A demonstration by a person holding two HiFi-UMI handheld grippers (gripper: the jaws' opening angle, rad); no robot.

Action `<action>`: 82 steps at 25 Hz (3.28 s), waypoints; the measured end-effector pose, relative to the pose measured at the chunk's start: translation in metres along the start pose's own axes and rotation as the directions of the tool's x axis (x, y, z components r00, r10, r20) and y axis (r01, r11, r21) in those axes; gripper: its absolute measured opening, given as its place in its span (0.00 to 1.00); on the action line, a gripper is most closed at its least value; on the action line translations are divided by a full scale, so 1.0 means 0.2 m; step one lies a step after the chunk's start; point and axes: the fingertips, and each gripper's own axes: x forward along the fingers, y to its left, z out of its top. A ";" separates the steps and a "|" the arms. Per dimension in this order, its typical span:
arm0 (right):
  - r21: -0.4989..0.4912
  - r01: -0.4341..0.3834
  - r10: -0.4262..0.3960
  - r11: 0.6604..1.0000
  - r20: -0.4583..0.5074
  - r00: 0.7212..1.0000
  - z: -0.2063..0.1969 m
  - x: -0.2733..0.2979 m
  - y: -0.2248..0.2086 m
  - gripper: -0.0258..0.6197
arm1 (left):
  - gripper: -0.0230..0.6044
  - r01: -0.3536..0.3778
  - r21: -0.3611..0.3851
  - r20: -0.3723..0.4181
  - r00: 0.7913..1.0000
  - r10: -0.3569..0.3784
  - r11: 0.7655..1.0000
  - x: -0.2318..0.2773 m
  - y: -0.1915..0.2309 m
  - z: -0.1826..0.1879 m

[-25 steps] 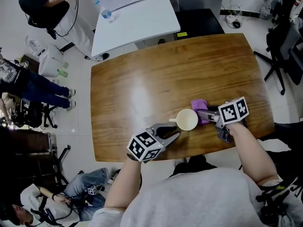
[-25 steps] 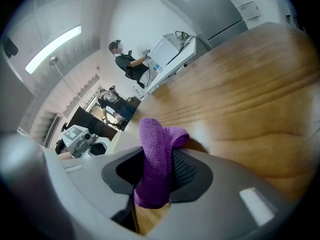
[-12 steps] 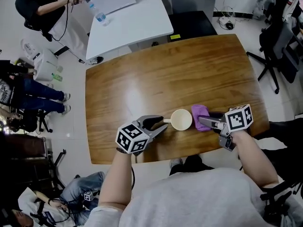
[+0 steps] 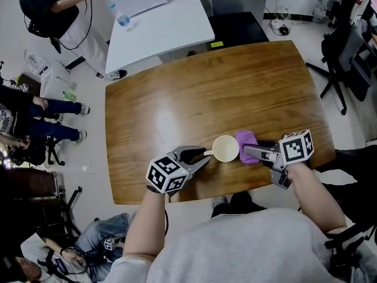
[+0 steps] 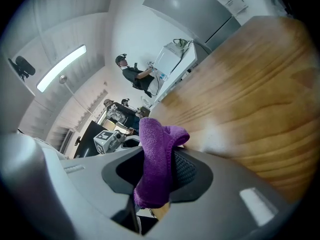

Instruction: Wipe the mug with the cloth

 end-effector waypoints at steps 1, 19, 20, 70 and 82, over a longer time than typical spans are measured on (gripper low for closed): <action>-0.001 -0.001 0.001 1.000 -0.002 1.000 0.00 0.01 -0.01 0.25 | 0.20 -0.002 -0.001 0.002 1.000 0.002 1.000 0.00 0.00 -0.01; -0.026 0.167 -0.169 0.986 -0.067 0.983 -0.05 0.13 -0.22 0.25 | 0.17 0.019 -0.031 0.022 1.000 -0.018 0.999 0.03 -0.09 -0.03; -0.016 0.161 -0.162 0.987 -0.053 0.985 -0.04 0.12 -0.21 0.25 | 0.17 0.021 -0.034 0.026 0.999 -0.020 0.999 0.03 -0.09 -0.03; 0.267 0.072 -0.139 0.961 0.245 0.960 -0.28 0.01 0.14 0.25 | 0.15 -0.074 -0.136 0.142 0.985 0.093 0.988 0.10 -0.22 -0.04; 0.275 0.176 -0.240 0.945 0.223 0.945 -0.29 0.09 -0.09 0.25 | 0.16 -0.064 -0.163 0.141 0.986 0.088 0.985 0.14 -0.24 -0.04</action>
